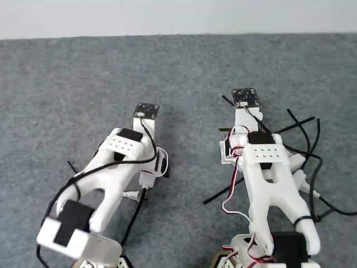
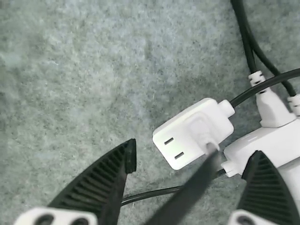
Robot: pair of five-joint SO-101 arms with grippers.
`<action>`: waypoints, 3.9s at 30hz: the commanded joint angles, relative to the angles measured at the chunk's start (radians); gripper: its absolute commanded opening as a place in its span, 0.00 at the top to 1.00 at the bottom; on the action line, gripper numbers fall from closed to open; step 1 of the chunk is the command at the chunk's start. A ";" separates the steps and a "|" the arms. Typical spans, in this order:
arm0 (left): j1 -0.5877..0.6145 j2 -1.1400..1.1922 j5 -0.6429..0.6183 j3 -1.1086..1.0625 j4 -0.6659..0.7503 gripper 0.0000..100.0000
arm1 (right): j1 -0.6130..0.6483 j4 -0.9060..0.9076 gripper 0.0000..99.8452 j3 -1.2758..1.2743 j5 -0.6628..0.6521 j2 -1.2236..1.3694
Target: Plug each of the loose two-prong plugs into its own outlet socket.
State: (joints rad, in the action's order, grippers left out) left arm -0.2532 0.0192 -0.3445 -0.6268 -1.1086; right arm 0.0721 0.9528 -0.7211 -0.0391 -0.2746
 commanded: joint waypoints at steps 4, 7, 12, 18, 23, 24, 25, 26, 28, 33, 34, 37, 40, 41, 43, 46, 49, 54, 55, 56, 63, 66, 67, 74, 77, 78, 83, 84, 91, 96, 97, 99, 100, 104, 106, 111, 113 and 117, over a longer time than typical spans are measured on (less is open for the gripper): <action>-0.012 -0.293 0.069 -0.061 -0.066 0.70 | 0.007 -0.015 0.65 0.009 -0.011 -0.004; -0.064 -0.344 0.095 -0.170 -0.011 0.71 | 0.007 -0.016 0.65 0.008 -0.011 -0.004; -0.104 -0.304 0.094 -0.217 0.055 0.70 | 0.007 -0.016 0.65 0.008 -0.011 -0.004; -0.074 -0.158 0.092 -0.134 0.057 0.70 | 0.007 -0.015 0.65 0.006 -0.011 -0.004; -0.015 -0.046 0.092 -0.064 0.057 0.71 | 0.008 -0.012 0.65 0.006 -0.011 -0.004; -0.006 -0.032 0.092 -0.051 0.057 0.71 | 0.008 -0.012 0.65 0.006 -0.011 -0.004; 0.000 -0.023 0.092 -0.039 0.057 0.71 | 0.008 -0.012 0.65 0.006 -0.011 -0.005; 0.006 -0.020 0.092 -0.033 0.055 0.71 | 0.008 -0.012 0.65 0.006 -0.011 -0.005; 0.008 -0.017 0.092 -0.030 0.052 0.71 | 0.008 -0.012 0.65 0.006 -0.011 -0.005; 0.011 -0.009 0.092 -0.033 0.040 0.71 | 0.008 -0.010 0.65 0.006 -0.011 -0.005; 0.011 -0.009 0.092 -0.038 0.034 0.71 | 0.008 -0.010 0.65 0.006 -0.011 -0.005; 0.009 -0.015 0.092 -0.056 0.034 0.71 | 0.008 -0.010 0.65 0.006 -0.011 -0.005; 0.012 -0.018 0.092 -0.053 0.035 0.71 | 0.008 -0.012 0.65 0.006 -0.011 -0.005; 0.012 -0.020 0.091 -0.050 0.035 0.71 | 0.008 -0.012 0.65 0.006 -0.011 -0.005; 0.014 -0.021 0.068 -0.036 0.035 0.71 | 0.008 -0.012 0.65 0.006 -0.011 -0.005; 0.014 -0.029 0.041 0.001 0.015 0.71 | 0.008 -0.012 0.65 0.006 -0.011 -0.005; 0.012 -0.089 0.040 -0.005 0.002 0.71 | 0.008 -0.012 0.65 0.006 -0.011 -0.005; 0.012 -0.242 0.038 -0.102 0.009 0.71 | 0.008 -0.015 0.65 0.006 -0.011 -0.005; 0.014 -0.270 0.038 -0.127 0.009 0.71 | 0.008 -0.015 0.65 0.006 -0.011 -0.005; 0.014 -0.293 0.038 -0.153 0.009 0.71 | 0.008 -0.015 0.65 0.006 -0.011 -0.005; 0.063 -0.307 0.069 -0.271 0.095 0.70 | 0.008 -0.015 0.65 0.006 -0.008 -0.005; 0.064 -0.276 0.086 -0.262 0.101 0.70 | 0.008 -0.015 0.65 0.006 -0.006 -0.004; 0.068 -0.264 0.086 -0.257 0.104 0.70 | 0.008 -0.015 0.65 0.005 -0.006 -0.004; 0.132 -0.195 0.086 -0.232 0.104 0.71 | 0.008 -0.015 0.65 0.005 -0.008 -0.004; 0.196 -0.189 0.086 -0.229 0.089 0.71 | 0.008 -0.015 0.65 0.005 -0.008 -0.004; 0.219 -0.189 0.086 -0.229 0.087 0.71 | 0.010 -0.015 0.65 0.005 -0.008 -0.004; 0.308 -0.193 0.091 -0.237 0.086 0.71 | 0.033 -0.015 0.65 0.000 -0.009 -0.004; 0.321 -0.193 0.091 -0.237 0.086 0.71 | 0.033 -0.016 0.65 -0.005 -0.009 -0.004; 0.341 -0.195 0.147 -0.237 0.037 0.71 | 0.035 -0.022 0.65 -0.006 -0.011 -0.004; 0.333 -0.196 0.163 -0.186 0.014 0.71 | 0.035 -0.022 0.65 -0.006 -0.011 -0.004; 0.333 -0.196 0.163 -0.166 0.008 0.71 | 0.035 -0.022 0.65 -0.006 -0.011 -0.004; 0.331 -0.206 0.160 -0.117 -0.031 0.71 | 0.035 -0.022 0.65 -0.006 -0.011 -0.004; 0.331 -0.216 0.158 -0.094 -0.052 0.71 | 0.035 -0.022 0.65 -0.006 -0.011 -0.004; 0.285 -0.282 0.157 -0.028 -0.133 0.71 | 0.035 -0.022 0.65 -0.006 -0.011 -0.004; 0.218 -0.305 0.149 -0.030 -0.147 0.71 | 0.035 -0.022 0.65 -0.006 -0.011 -0.004; 0.064 -0.313 0.025 -0.033 -0.115 0.71 | 0.033 -0.022 0.65 -0.006 -0.011 -0.005; 0.040 -0.311 -0.021 -0.062 -0.068 0.71 | 0.031 -0.021 0.65 -0.006 -0.011 -0.005; 0.040 -0.311 -0.071 -0.156 0.071 0.71 | 0.031 -0.019 0.65 -0.006 -0.011 -0.005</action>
State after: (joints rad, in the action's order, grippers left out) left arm -0.2010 -0.2570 -0.3629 -0.7311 -1.1638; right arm 0.0967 0.9513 -0.7380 -0.0391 -0.2746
